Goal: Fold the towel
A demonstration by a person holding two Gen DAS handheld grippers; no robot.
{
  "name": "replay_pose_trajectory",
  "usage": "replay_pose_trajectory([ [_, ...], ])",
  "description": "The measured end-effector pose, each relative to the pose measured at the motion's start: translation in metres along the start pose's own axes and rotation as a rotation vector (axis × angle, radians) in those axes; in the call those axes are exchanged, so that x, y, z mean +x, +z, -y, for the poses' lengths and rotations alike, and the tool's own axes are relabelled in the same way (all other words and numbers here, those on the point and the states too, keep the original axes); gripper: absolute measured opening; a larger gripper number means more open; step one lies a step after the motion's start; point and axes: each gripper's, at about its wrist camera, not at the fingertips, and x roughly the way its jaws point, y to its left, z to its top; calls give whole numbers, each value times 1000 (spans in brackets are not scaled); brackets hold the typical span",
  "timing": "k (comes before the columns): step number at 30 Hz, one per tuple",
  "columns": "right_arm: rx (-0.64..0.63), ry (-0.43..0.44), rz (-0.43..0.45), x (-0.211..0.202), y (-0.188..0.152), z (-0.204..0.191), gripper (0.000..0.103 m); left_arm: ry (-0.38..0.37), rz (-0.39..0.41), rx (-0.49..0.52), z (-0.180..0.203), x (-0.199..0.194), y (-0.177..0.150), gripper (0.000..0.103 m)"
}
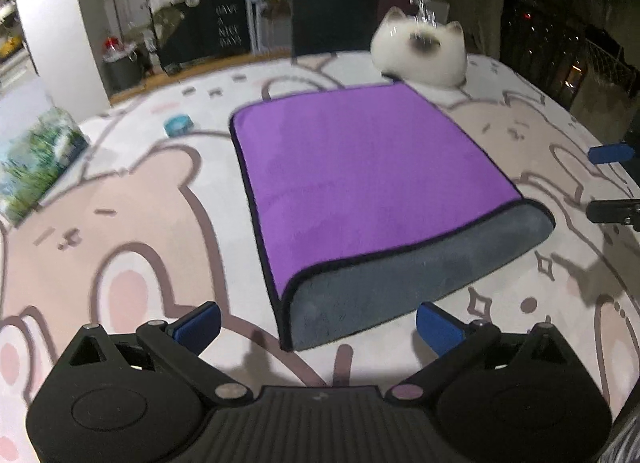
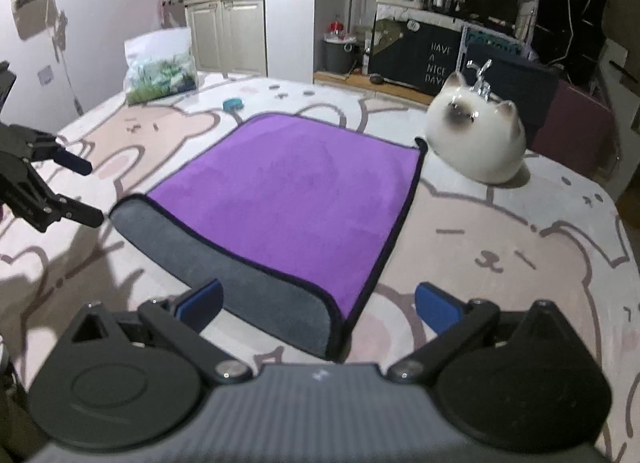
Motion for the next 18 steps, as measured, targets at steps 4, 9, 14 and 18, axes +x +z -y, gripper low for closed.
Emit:
replay_pose_trajectory([
  [4,41,29,2,12,-4,1,103,-25,-27,-28,-6,12,3,102],
  [9,82,60,-34,25,-3,9,103,-88,-15,-133,-17,18,6,101],
  [14,171,110,-61,41,-2,26,92,-103,-45,-205,-31,27,4,92],
  [18,263,142,-80,49,-2,40,70,-136,-44,-236,-41,29,1,76],
])
